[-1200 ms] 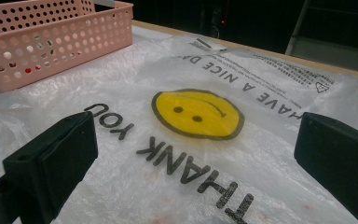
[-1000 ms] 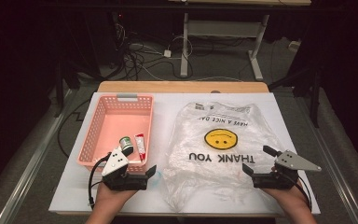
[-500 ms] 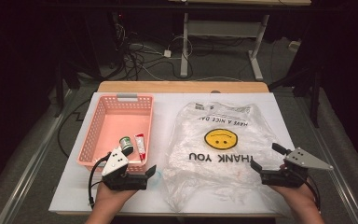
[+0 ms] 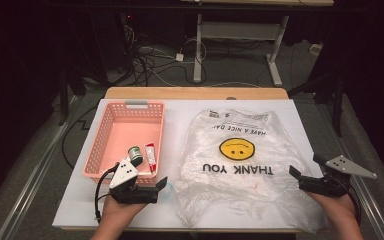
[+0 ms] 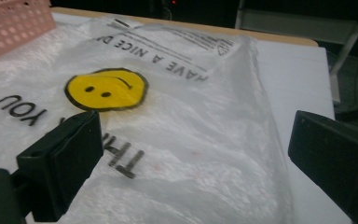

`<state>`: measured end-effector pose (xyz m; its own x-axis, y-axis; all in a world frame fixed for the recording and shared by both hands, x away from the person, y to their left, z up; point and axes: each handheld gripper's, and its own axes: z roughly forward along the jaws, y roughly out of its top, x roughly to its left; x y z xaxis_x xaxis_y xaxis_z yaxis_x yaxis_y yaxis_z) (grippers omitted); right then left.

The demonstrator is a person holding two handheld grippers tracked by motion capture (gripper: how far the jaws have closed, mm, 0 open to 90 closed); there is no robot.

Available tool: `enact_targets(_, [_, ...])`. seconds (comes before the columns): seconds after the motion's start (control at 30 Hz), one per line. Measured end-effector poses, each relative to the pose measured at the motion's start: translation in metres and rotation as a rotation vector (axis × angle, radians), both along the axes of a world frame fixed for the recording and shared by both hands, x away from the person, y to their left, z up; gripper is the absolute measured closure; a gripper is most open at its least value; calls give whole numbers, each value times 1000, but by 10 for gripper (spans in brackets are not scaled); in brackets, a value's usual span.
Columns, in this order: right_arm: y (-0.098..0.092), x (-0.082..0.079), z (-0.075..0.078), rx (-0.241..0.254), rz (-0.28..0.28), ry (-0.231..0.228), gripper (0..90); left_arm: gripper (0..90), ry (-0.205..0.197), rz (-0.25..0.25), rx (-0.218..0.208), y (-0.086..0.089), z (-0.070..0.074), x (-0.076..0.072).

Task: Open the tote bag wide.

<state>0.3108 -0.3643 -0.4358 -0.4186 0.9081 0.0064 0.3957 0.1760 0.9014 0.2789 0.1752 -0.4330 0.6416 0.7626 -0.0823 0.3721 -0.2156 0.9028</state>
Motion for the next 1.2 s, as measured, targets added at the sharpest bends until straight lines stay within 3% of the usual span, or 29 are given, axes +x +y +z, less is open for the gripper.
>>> enact_targets(0.1, [-5, 2, -3, 0, -17, 20, 84, 0, 0, 1, 1, 0, 0, 0])
enact_targets(0.2, [-17, 4, -10, 6, -56, 77, 163, 0, 7, 3, 6, 0, 1, 0])
enact_targets(0.3, [-22, 6, -13, 11, -72, 106, 199, 0, 1, 9, 19, 0, 3, 0])
enact_targets(0.33, [-27, 9, -17, 14, -81, 136, 226, 0, -4, 21, 24, 0, 4, 1])
enact_targets(0.53, [-32, 12, -23, 11, -96, 189, 297, 0, -19, 25, 26, 1, 6, 0])
enact_targets(0.67, [-32, 14, -27, 12, -94, 225, 327, 0, 1, 20, 22, 1, 8, -1])
enact_targets(0.83, [-34, 12, -31, 6, -106, 246, 344, 0, 19, 35, 75, 2, 11, 0])
enact_targets(1.0, [-35, 11, -34, 12, -106, 264, 357, 0, 6, 40, 61, 10, 7, 0])
enact_targets(1.07, [-33, 13, -35, -2, -98, 274, 374, 0, 38, 28, 70, 11, 7, -1])
enact_targets(1.1, [-32, 15, -35, -13, -93, 277, 393, 0, 55, -2, 54, 10, 6, -2])
enact_targets(1.13, [-29, 17, -36, -29, -87, 285, 461, 0, 25, -11, 66, 7, 6, -5])
enact_targets(1.2, [-28, 18, -37, -49, -81, 295, 485, 0, 7, -4, 85, 5, 6, -7])
